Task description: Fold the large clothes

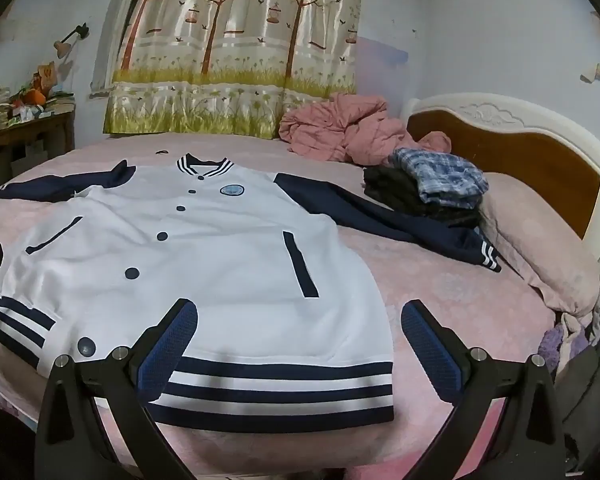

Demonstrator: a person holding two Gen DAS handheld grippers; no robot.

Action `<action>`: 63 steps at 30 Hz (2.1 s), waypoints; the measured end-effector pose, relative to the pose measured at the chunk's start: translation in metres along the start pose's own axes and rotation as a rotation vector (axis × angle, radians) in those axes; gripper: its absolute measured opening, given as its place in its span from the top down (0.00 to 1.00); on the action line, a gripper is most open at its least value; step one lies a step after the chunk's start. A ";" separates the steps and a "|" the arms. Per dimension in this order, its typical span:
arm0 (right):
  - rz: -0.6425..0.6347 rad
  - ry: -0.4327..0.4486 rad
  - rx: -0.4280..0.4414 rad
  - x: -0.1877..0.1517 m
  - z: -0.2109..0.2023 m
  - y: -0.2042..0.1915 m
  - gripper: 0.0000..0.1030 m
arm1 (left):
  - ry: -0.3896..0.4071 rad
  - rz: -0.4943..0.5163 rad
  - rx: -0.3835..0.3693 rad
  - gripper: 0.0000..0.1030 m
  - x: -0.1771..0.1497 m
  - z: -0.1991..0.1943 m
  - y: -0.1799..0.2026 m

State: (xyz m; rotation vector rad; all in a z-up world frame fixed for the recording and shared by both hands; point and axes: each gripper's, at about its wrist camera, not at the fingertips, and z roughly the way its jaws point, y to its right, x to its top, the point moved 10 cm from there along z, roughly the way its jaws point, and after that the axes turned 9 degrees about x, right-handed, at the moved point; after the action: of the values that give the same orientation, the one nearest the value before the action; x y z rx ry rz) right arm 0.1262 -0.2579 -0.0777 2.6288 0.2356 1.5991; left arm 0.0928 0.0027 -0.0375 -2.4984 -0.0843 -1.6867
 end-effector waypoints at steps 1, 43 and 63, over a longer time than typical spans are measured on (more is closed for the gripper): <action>0.002 -0.001 0.000 0.000 0.000 -0.001 0.00 | -0.006 -0.003 -0.007 0.00 -0.001 0.000 0.000; 0.015 0.002 0.008 -0.001 0.002 0.002 0.00 | 0.000 -0.006 0.024 0.00 -0.002 0.000 -0.012; 0.022 0.008 0.010 -0.001 0.002 0.006 0.00 | 0.011 -0.003 0.026 0.00 -0.002 -0.001 -0.020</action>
State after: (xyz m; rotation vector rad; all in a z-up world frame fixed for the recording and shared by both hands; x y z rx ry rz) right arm 0.1284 -0.2635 -0.0786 2.6417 0.2161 1.6192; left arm 0.0889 0.0224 -0.0373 -2.4708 -0.1081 -1.6891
